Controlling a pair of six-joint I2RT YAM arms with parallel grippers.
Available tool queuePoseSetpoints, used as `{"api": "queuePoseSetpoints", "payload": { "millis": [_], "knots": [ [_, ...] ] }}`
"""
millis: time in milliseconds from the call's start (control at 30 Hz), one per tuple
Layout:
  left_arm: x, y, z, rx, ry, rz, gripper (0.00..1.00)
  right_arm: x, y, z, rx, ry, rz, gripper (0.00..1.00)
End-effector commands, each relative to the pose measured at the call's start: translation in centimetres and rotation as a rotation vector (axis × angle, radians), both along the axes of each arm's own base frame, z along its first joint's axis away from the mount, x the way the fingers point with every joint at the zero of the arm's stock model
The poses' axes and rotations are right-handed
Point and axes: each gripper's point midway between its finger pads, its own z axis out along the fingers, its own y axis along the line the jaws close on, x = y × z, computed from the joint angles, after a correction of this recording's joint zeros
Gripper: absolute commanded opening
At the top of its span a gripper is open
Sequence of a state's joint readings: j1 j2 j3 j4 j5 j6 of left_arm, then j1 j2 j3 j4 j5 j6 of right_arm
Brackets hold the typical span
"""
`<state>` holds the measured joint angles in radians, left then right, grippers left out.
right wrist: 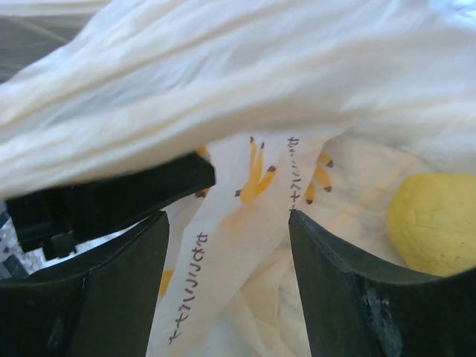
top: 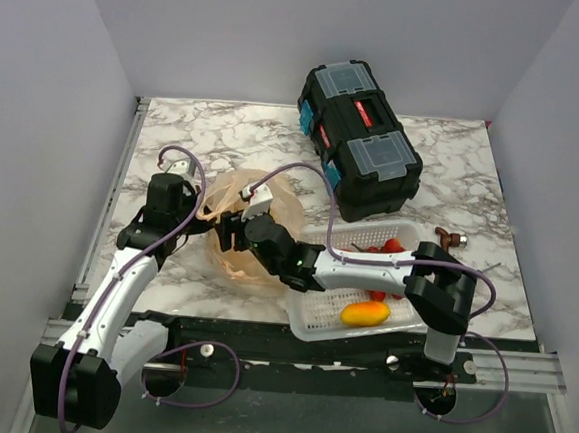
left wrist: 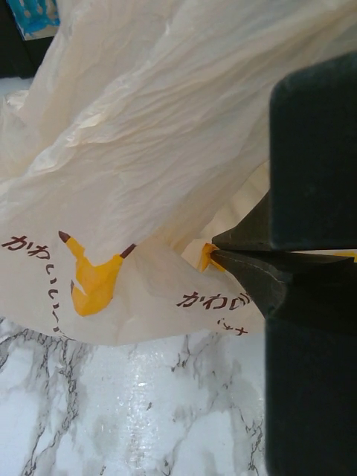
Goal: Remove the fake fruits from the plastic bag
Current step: Adjust the plastic bag at the center of the board, then adjust the fake fruit in the plastic bag.
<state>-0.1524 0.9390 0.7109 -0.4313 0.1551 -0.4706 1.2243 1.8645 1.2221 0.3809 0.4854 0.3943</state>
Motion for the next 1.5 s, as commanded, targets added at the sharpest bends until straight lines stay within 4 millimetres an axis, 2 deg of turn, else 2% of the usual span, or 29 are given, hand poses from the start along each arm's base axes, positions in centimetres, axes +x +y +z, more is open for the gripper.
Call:
{"api": "queuePoseSetpoints", "payload": {
  "millis": [0, 167, 333, 433, 733, 867, 1000, 1133, 1367, 1467],
  "knots": [
    [-0.1, -0.5, 0.7, -0.023, -0.055, -0.029, 0.00, 1.4, -2.0, 0.2, -0.057, -0.024, -0.116, 0.69],
    [-0.4, -1.2, 0.8, -0.051, -0.057, -0.063, 0.00, 2.6, -1.6, -0.4, -0.105, -0.056, -0.149, 0.68],
    [-0.6, -1.7, 1.1, -0.070, -0.067, -0.086, 0.00, 4.4, -2.6, -0.2, -0.215, -0.141, -0.223, 0.67],
    [-0.6, -1.6, 1.2, -0.066, -0.074, -0.083, 0.00, 5.4, -3.6, -1.0, -0.329, -0.174, -0.263, 0.67],
    [-0.2, -1.7, 1.4, -0.068, -0.073, -0.086, 0.00, 6.2, -4.8, -3.6, -0.550, -0.231, -0.240, 0.71],
    [-0.2, -1.8, 1.5, -0.074, -0.074, -0.088, 0.00, 7.4, -5.8, -4.2, -0.644, -0.246, -0.254, 0.74],
    [-0.3, -2.1, 1.4, -0.090, -0.068, -0.096, 0.00, 8.6, -6.2, -4.6, -0.709, -0.258, -0.246, 0.84],
    [-0.3, -2.3, 1.3, -0.098, -0.061, -0.104, 0.00, 9.9, -7.1, -6.0, -0.771, -0.228, -0.253, 0.89],
    [-0.2, -2.5, 1.4, -0.107, -0.060, -0.109, 0.00, 10.8, -8.0, -6.9, -0.828, -0.212, -0.268, 0.99],
    [-0.1, -2.6, 1.5, -0.111, -0.056, -0.111, 0.00, 11.4, -8.4, -7.7, -0.880, -0.207, -0.294, 1.00]
  ]
}}
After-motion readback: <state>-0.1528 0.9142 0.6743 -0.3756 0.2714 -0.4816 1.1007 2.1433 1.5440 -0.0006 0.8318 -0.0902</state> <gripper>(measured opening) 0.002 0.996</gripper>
